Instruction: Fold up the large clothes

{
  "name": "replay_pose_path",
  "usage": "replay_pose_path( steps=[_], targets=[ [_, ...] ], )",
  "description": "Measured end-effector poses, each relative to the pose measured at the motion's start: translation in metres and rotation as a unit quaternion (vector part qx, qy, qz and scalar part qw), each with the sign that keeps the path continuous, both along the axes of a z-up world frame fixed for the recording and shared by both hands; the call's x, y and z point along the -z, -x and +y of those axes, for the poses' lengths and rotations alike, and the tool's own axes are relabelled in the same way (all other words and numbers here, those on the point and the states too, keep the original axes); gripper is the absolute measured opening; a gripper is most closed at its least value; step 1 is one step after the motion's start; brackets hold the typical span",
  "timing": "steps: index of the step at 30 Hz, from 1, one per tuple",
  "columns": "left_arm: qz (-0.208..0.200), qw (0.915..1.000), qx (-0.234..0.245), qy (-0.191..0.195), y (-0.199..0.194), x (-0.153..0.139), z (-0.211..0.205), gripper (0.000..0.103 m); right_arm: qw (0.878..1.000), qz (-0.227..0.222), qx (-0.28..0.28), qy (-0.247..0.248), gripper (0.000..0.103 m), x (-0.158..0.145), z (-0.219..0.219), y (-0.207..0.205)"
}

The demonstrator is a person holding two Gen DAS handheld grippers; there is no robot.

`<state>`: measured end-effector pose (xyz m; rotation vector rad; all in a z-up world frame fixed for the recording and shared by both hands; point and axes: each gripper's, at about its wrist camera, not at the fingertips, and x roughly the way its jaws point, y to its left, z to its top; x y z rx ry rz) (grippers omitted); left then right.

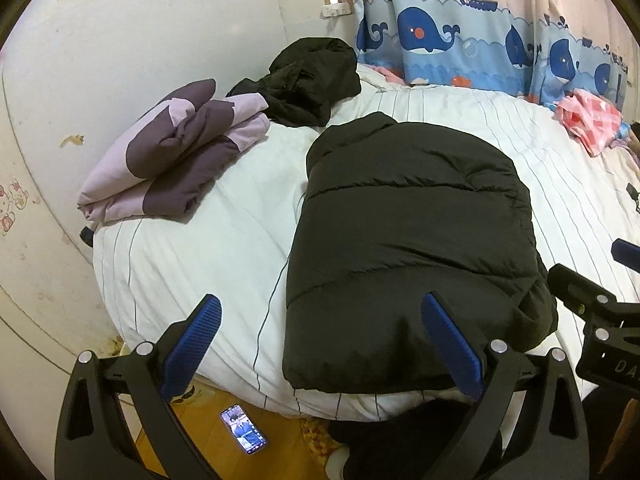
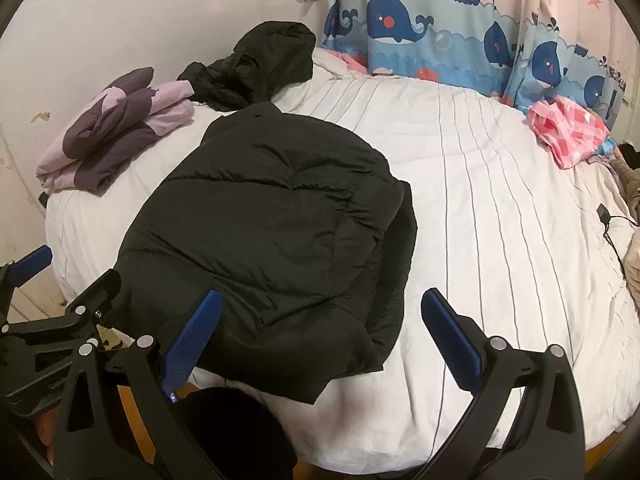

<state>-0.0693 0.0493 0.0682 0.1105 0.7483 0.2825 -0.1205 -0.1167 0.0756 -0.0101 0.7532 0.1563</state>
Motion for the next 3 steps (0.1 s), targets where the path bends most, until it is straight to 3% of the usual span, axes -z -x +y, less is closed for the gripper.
replay_pose_path(
  steps=[3],
  targets=[
    [-0.002, 1.0, 0.003, 0.004, 0.003, -0.004, -0.0014, 0.096, 1.0, -0.004, 0.004, -0.003, 0.097, -0.0037, -0.004, 0.0053]
  ],
)
